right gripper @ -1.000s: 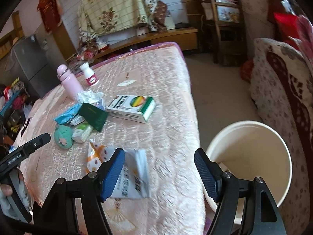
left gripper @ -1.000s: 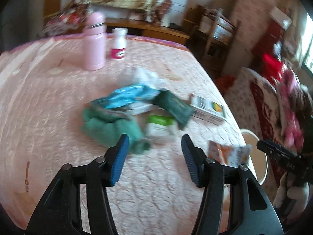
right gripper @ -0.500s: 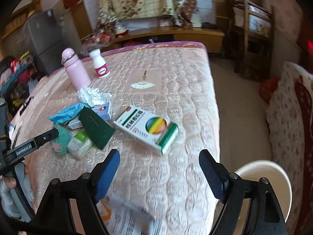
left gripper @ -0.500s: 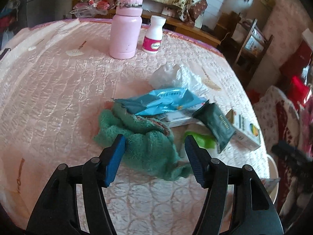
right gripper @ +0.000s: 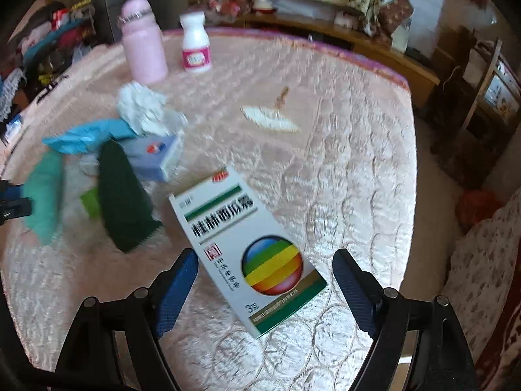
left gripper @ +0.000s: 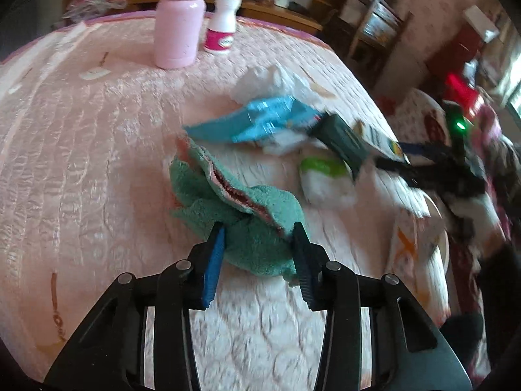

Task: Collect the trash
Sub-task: 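Move both tools back over the table toward the remaining items, then grasp the green towel with the left tool while the right tool grasps the medicine box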

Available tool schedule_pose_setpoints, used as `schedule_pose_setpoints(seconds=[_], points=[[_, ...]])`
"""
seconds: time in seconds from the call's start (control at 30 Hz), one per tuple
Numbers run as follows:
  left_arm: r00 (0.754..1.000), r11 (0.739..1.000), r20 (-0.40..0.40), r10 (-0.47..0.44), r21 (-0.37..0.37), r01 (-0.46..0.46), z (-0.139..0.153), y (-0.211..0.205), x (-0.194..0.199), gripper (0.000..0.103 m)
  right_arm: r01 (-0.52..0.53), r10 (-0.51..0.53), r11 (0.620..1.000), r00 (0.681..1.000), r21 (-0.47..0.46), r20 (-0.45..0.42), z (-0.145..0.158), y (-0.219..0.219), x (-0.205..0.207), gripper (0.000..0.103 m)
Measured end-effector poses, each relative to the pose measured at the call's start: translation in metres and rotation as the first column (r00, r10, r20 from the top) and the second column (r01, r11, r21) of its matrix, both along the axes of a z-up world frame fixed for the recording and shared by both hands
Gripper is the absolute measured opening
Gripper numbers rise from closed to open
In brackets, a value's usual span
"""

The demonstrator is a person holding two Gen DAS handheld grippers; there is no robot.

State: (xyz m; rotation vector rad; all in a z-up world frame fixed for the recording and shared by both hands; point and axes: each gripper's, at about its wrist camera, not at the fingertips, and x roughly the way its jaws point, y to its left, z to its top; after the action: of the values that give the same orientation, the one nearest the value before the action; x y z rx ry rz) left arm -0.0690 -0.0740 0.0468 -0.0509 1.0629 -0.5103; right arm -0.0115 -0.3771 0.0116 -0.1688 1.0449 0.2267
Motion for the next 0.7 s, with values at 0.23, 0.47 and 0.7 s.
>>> schedule_pose_setpoints(seconds=[0.23, 0.47, 0.7], points=[[0.998, 0.999, -0.067, -0.018, -0.031, 0.016, 0.002, 0.027, -0.013, 0.044, 0.077, -0.071, 0.994, 0.994, 0.072, -0.084, 0.001, -0.004, -0.034, 0.071], [0.986, 0.983, -0.058, 0.155, -0.09, -0.16, -0.001, 0.032, -0.009, 0.065, 0.125, -0.124, 0.99, 0.992, 0.064, -0.029, 0.007, -0.001, -0.045, 0.079], [0.959, 0.955, -0.048, 0.28, -0.088, -0.283, -0.016, 0.009, 0.003, 0.069, 0.145, -0.144, 0.988, 0.989, 0.06, -0.02, -0.003, 0.001, -0.038, 0.074]])
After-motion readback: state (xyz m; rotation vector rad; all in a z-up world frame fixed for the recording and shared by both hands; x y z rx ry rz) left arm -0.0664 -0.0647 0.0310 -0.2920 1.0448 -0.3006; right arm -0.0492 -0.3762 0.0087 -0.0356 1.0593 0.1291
